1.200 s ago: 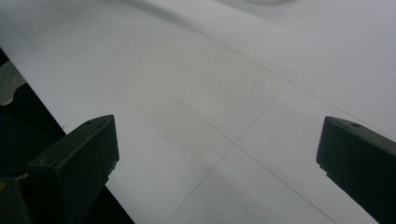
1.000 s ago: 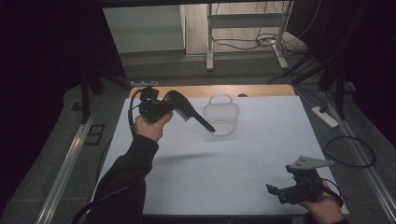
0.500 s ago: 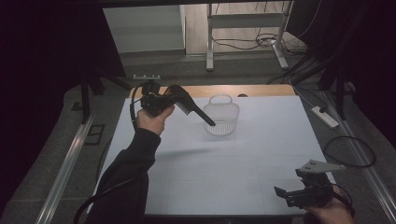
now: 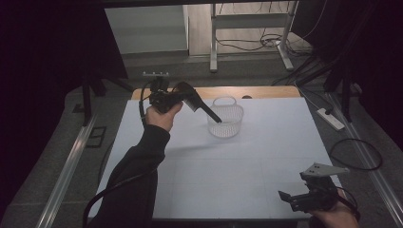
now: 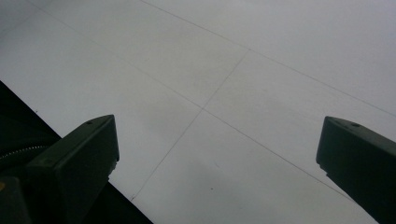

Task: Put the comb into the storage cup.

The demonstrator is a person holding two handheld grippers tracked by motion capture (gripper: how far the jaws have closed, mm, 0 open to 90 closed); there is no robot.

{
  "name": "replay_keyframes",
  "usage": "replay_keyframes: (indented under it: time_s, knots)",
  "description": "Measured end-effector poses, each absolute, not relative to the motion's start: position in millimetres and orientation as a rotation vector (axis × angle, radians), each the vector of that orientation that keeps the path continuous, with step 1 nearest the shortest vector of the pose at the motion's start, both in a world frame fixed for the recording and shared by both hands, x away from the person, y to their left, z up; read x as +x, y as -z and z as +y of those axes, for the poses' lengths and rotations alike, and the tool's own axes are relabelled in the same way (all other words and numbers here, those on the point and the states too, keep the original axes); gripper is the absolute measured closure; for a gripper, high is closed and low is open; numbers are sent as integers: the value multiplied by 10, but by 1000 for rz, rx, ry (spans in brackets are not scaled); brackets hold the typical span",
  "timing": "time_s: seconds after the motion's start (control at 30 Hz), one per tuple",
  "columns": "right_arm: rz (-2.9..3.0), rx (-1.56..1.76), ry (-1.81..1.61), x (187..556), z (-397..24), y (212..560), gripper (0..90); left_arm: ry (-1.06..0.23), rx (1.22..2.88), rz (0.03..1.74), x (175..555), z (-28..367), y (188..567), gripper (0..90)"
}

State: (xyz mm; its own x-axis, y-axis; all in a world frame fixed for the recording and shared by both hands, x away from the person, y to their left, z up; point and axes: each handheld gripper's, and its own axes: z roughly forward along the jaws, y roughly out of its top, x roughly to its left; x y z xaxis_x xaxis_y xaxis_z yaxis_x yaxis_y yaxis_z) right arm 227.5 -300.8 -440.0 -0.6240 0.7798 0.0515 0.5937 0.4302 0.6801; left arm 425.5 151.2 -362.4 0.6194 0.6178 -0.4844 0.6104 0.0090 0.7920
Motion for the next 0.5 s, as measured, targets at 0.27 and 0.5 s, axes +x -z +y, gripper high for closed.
replay_keyframes:
  time_s: [0.27, 0.5]
  knots:
    - [2417, 1168, -983, 2260, -2998, 4398, 0, -26, 1666, 1048, 4379, 1380, 3699, 846]
    - [2422, 1155, -979, 2256, -2994, 4400, 2, -35, 1675, 1063, 4463, 1280, 3796, 846]
